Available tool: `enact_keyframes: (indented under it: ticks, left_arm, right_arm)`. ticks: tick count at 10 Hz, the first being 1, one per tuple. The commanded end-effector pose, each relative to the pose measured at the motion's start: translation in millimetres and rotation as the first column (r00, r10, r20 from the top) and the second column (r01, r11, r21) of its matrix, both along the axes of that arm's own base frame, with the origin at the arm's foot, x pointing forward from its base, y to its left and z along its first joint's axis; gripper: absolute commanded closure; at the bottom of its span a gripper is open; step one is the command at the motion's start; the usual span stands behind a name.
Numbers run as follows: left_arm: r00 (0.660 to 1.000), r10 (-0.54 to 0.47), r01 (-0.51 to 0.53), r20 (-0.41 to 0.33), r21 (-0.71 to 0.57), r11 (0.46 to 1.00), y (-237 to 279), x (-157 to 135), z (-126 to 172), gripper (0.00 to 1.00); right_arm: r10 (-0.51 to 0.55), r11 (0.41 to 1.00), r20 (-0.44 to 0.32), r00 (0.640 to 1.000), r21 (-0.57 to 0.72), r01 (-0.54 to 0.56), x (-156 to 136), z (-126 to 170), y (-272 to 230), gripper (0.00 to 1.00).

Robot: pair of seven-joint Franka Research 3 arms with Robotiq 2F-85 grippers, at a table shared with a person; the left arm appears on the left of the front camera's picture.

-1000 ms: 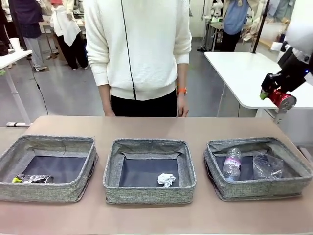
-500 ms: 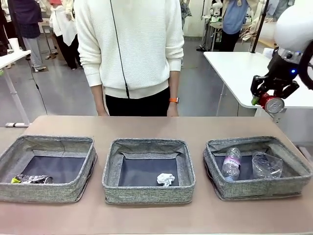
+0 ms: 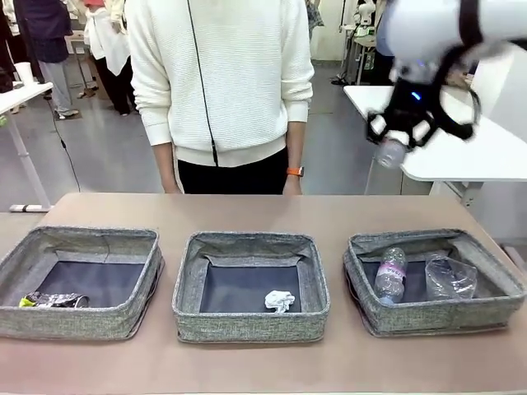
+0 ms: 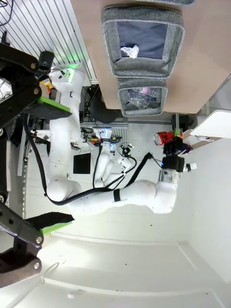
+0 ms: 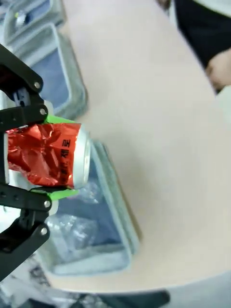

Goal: Sort the waste into the appropriate baskets.
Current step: Pick up the waste item pointed out by the person.

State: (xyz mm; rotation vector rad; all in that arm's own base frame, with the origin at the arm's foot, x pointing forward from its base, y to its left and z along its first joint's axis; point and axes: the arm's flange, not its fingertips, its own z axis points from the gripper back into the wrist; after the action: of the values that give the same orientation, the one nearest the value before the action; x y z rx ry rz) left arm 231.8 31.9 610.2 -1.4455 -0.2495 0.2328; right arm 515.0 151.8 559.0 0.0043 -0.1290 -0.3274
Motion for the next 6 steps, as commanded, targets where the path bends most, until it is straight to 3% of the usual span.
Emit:
enact_keyframes:
  ticks: [1, 3, 4, 6]
  left_arm:
    - [1.000, -0.007, 0.007, 0.016, -0.013, 1.000, 0, 0, 4, 0.00]
    - [1.000, -0.007, 0.007, 0.016, -0.013, 1.000, 0, 0, 4, 0.00]
    - [1.000, -0.007, 0.007, 0.016, -0.013, 1.000, 0, 0, 4, 0.00]
    - [1.000, -0.007, 0.007, 0.016, -0.013, 1.000, 0, 0, 4, 0.00]
  right_arm:
    - [-0.047, 0.991, -0.023, 0.999, -0.129, 0.044, 29, 64, 97, 0.47]
    - [0.096, 0.987, 0.049, 0.994, -0.137, -0.089, 19, 96, 166, 0.47]
    - [0.251, 0.960, 0.082, 0.965, -0.150, -0.237, 4, 110, 190, 0.47]
    - [0.545, 0.835, 0.138, 0.827, -0.173, -0.522, -42, 127, 219, 0.47]
